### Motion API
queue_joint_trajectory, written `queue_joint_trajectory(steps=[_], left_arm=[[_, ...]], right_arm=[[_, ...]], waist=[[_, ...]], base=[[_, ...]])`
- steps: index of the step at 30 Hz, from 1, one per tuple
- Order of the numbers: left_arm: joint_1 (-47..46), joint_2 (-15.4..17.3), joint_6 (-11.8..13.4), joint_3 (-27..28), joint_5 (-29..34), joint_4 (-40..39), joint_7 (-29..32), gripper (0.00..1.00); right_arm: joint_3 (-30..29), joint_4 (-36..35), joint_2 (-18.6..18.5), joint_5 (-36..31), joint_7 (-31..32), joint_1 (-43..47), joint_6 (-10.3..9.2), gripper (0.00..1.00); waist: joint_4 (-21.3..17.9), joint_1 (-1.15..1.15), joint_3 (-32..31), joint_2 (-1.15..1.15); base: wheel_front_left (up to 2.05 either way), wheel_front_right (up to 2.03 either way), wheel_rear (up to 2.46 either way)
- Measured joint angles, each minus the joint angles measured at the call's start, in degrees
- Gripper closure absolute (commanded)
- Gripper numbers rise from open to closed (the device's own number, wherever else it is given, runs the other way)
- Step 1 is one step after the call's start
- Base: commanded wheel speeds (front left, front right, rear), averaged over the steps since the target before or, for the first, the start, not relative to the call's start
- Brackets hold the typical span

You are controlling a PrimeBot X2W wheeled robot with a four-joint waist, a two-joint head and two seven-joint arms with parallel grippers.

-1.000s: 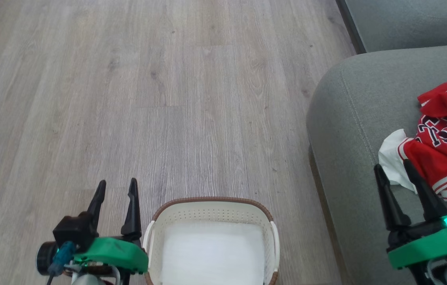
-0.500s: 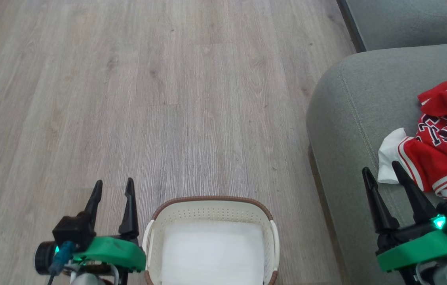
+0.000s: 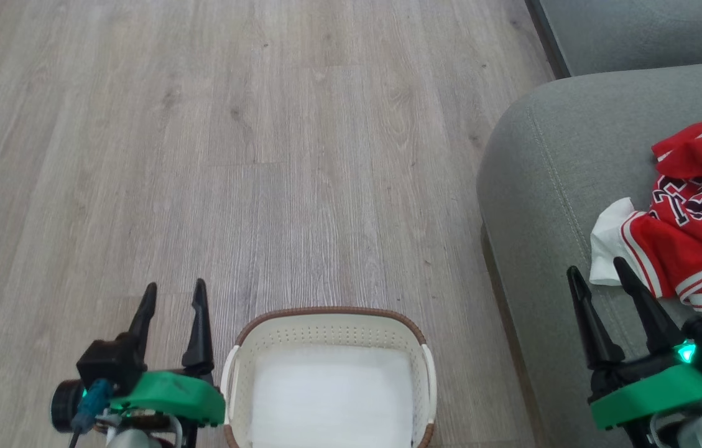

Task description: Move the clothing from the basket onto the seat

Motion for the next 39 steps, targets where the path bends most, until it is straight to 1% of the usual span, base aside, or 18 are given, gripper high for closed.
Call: queue_joint_trajectory(steps=[11,12,18,30,32,39], left_arm=[[0.0,-0.2,-1.4,0.5,1.0,0.9,0.0,0.0],[0.0,-0.2,-1.4,0.3,1.0,1.5,0.1,1.0],[3.1,-0.3,-1.4,0.2,0.3,6.3,0.6,1.0],[3.2,-0.3,-2.0,0.7,-6.7,6.3,2.2,1.0],[3.2,-0.3,-2.4,0.9,-8.0,6.3,2.7,1.0],[2.9,-0.3,-2.5,2.1,-12.3,6.2,3.7,1.0]], right_arm=[[0.1,0.4,0.0,0.0,0.0,0.0,0.0,0.0],[0.2,0.8,0.1,0.0,0.0,0.0,0.01,1.0],[1.5,5.8,1.3,0.6,0.4,1.7,0.01,1.0],[0.7,6.5,1.9,6.8,1.9,1.8,0.0,1.0],[0.4,6.7,2.1,7.9,2.0,1.8,0.0,1.0],[-0.3,7.2,2.8,11.7,3.2,1.4,0.0,1.0]], waist=[[-0.2,0.0,0.2,0.0],[-0.2,0.0,0.2,0.0],[-0.2,0.0,0.2,0.0],[0.0,0.0,0.3,0.0],[0.0,0.0,0.3,0.0],[0.1,0.0,0.3,0.0]], base=[[0.0,0.0,0.0],[0.0,0.0,0.0],[0.0,0.0,0.0],[0.0,0.0,0.0],[0.0,0.0,0.0],[0.0,0.0,0.0]])
